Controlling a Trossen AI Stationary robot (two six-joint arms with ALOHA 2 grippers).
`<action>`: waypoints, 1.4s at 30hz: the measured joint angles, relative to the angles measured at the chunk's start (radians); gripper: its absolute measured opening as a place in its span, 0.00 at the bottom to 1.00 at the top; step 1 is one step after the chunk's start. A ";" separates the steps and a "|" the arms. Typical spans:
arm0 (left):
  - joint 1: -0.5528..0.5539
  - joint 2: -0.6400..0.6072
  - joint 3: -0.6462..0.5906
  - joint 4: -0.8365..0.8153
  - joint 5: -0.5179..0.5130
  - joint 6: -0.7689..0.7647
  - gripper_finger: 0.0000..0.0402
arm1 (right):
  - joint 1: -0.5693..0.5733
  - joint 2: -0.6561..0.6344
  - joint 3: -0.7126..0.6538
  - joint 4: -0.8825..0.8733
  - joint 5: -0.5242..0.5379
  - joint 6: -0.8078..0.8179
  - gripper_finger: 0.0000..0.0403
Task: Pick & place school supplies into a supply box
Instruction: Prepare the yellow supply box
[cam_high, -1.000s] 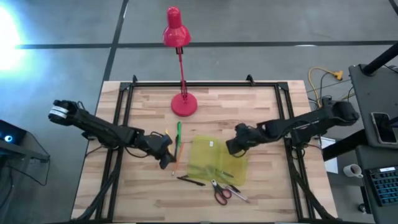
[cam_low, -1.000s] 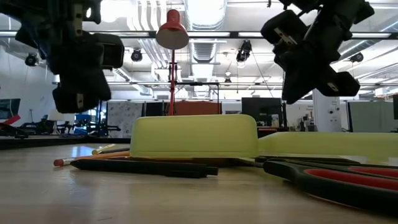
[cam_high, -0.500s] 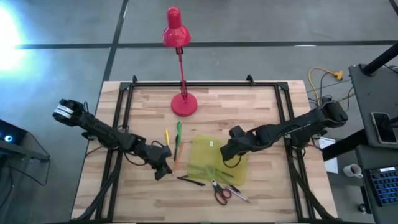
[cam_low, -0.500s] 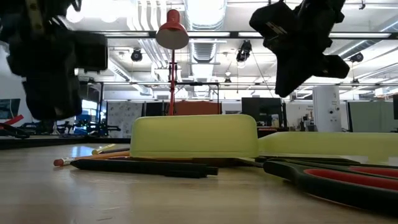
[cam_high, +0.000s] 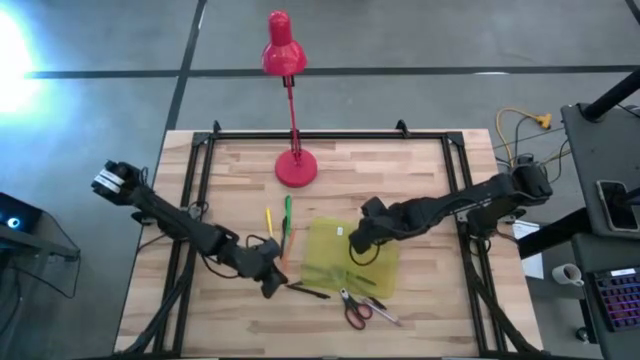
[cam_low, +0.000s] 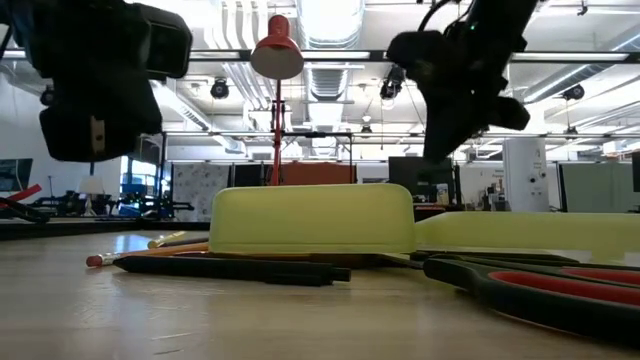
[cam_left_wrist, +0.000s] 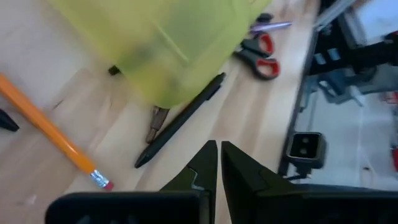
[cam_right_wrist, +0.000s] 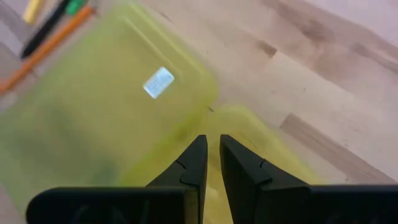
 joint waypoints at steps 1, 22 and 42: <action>-0.002 0.027 0.020 -0.010 0.001 -0.010 0.01 | -0.008 0.000 -0.005 0.001 -0.019 -0.017 0.09; 0.003 0.267 0.412 -0.474 -0.022 0.113 0.01 | 0.196 -0.001 -0.054 0.043 -0.071 0.087 0.10; 0.586 0.120 0.356 -0.508 0.090 0.930 0.01 | 0.287 0.176 0.020 0.421 -0.004 0.474 0.10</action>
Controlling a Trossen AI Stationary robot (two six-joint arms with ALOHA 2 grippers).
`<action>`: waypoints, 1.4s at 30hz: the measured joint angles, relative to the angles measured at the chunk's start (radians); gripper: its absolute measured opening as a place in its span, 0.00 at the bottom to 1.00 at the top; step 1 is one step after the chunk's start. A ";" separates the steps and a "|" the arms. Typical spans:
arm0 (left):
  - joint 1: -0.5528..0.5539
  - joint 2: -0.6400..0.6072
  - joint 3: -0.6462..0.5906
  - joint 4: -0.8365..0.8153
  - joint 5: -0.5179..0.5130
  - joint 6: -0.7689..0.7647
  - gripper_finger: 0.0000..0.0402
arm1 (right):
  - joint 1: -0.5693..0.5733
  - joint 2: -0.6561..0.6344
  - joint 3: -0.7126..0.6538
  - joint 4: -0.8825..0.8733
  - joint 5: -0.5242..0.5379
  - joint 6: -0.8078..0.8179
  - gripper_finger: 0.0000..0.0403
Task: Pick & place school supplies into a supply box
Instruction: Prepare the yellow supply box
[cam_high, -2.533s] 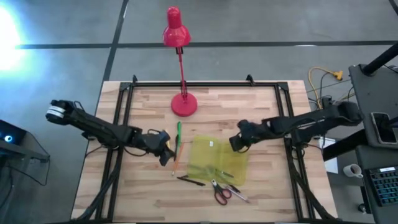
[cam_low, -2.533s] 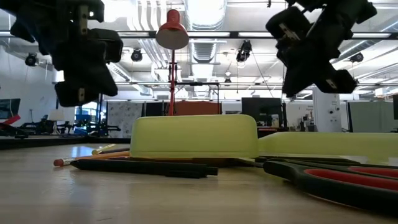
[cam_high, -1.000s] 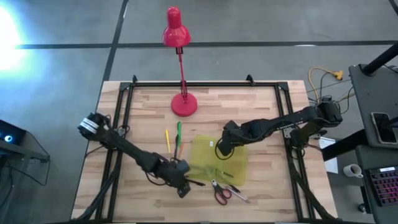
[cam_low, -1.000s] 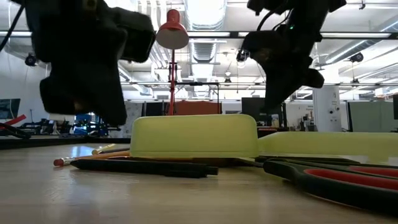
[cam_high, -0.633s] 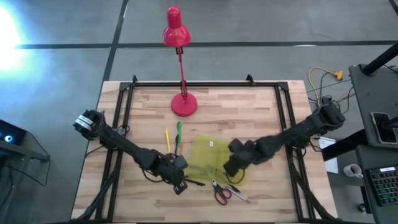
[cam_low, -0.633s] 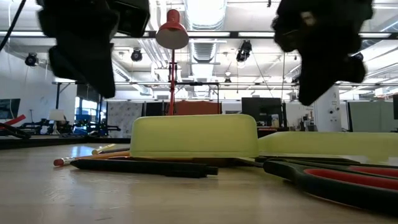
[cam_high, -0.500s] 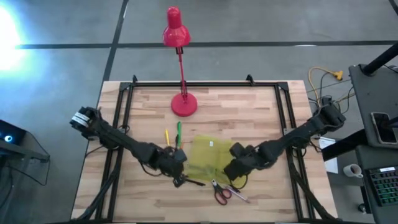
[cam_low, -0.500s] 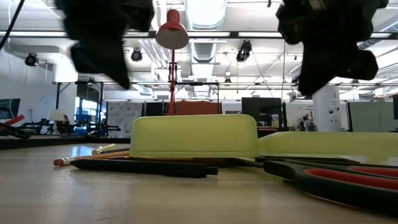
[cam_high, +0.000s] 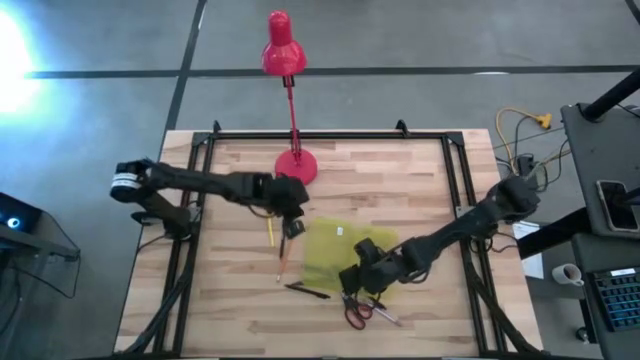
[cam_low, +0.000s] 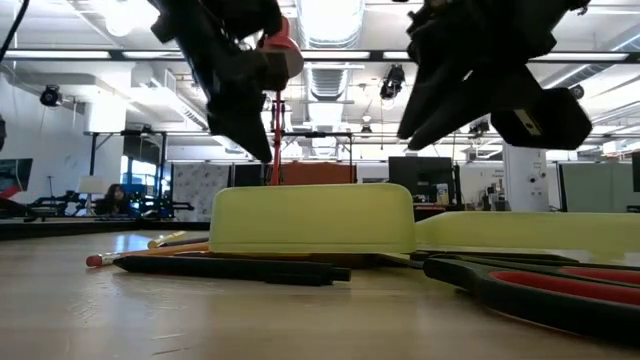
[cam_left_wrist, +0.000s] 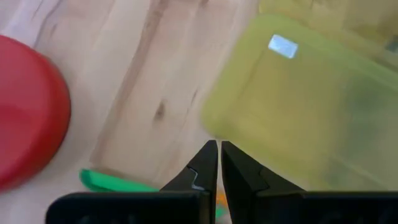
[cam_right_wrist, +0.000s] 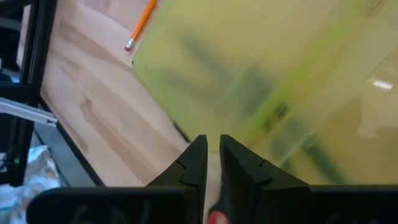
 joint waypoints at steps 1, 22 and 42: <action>0.021 0.000 -0.003 -0.001 0.012 0.037 0.01 | 0.004 0.020 0.018 -0.001 -0.006 0.024 0.10; 0.130 0.115 -0.134 0.314 0.177 0.343 0.01 | 0.053 0.413 0.596 -0.431 0.035 0.482 0.10; 0.128 0.412 0.123 0.207 0.180 0.405 0.01 | 0.083 0.445 0.620 -0.571 0.033 0.637 0.10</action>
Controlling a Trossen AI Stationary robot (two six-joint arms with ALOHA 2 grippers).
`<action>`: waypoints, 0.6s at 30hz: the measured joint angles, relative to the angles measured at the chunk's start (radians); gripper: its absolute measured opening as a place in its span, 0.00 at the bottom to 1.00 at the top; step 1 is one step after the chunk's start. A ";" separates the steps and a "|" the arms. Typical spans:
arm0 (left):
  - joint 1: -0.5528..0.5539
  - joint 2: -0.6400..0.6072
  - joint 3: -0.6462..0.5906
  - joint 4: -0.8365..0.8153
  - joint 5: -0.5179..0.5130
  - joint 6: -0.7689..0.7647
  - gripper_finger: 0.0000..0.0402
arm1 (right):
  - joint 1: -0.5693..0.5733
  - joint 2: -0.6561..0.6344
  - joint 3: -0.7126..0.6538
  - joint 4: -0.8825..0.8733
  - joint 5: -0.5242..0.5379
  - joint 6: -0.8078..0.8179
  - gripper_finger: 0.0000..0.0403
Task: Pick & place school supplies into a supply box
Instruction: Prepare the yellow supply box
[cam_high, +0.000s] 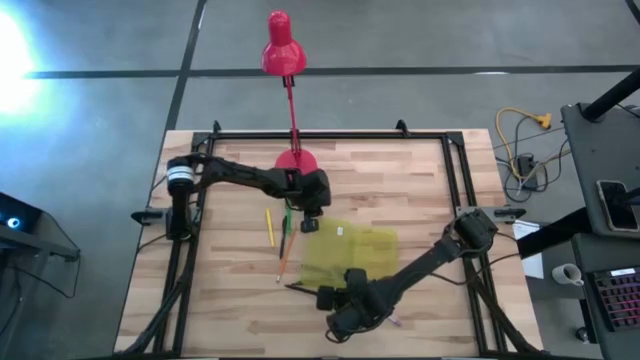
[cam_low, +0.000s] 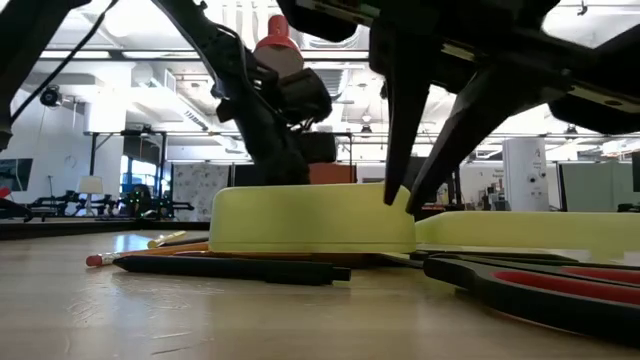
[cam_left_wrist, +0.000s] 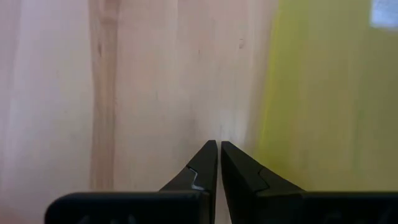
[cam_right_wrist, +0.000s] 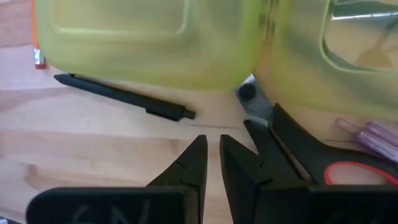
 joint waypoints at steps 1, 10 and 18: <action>0.000 0.001 -0.001 0.000 0.000 0.006 0.01 | -0.002 0.000 -0.004 0.000 0.001 -0.004 0.10; 0.000 -0.003 -0.028 -0.017 0.023 0.016 0.01 | -0.042 0.000 -0.040 -0.002 0.001 -0.086 0.10; -0.001 -0.019 -0.031 -0.061 0.024 0.016 0.01 | -0.060 -0.014 -0.040 -0.082 -0.008 -0.125 0.09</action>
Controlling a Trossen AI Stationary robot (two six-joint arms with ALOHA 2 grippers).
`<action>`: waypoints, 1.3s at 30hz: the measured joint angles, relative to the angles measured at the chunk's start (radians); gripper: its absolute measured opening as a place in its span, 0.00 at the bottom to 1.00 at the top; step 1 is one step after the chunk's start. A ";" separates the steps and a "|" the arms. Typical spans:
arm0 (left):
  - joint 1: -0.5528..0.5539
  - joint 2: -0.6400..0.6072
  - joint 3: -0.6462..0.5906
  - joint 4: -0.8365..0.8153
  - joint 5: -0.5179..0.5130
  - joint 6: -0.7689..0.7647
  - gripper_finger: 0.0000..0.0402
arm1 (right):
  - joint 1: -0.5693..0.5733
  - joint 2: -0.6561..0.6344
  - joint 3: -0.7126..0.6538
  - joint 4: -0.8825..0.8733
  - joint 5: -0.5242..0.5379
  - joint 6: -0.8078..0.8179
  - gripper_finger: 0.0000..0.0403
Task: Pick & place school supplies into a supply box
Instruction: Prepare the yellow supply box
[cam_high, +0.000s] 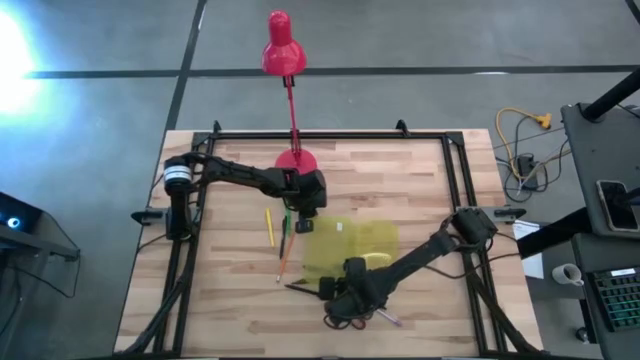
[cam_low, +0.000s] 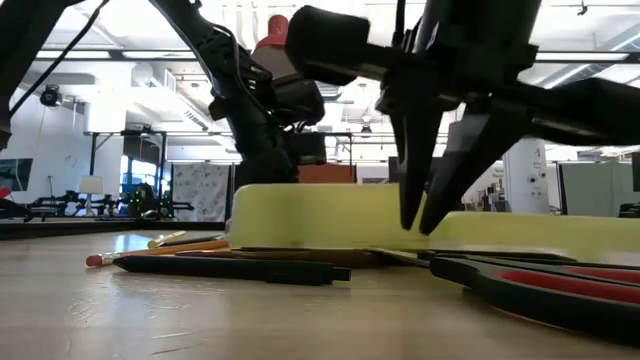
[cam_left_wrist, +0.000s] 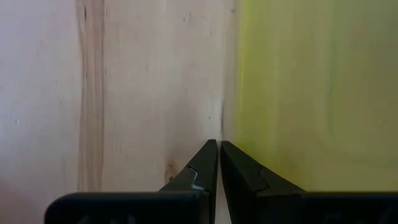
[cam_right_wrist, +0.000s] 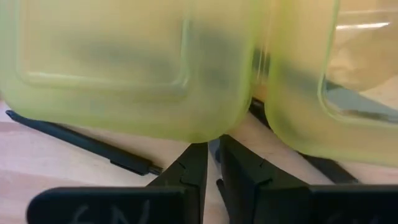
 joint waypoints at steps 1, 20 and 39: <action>0.000 -0.002 0.000 -0.001 0.000 0.000 0.01 | 0.000 -0.006 0.000 -0.012 0.000 0.000 0.09; -0.008 -0.003 -0.005 0.001 -0.001 -0.019 0.01 | 0.000 -0.214 0.002 -0.153 0.237 -0.042 0.10; -0.014 -0.005 -0.006 0.005 -0.001 -0.041 0.01 | -0.049 -0.299 0.001 -0.215 0.301 -0.146 0.10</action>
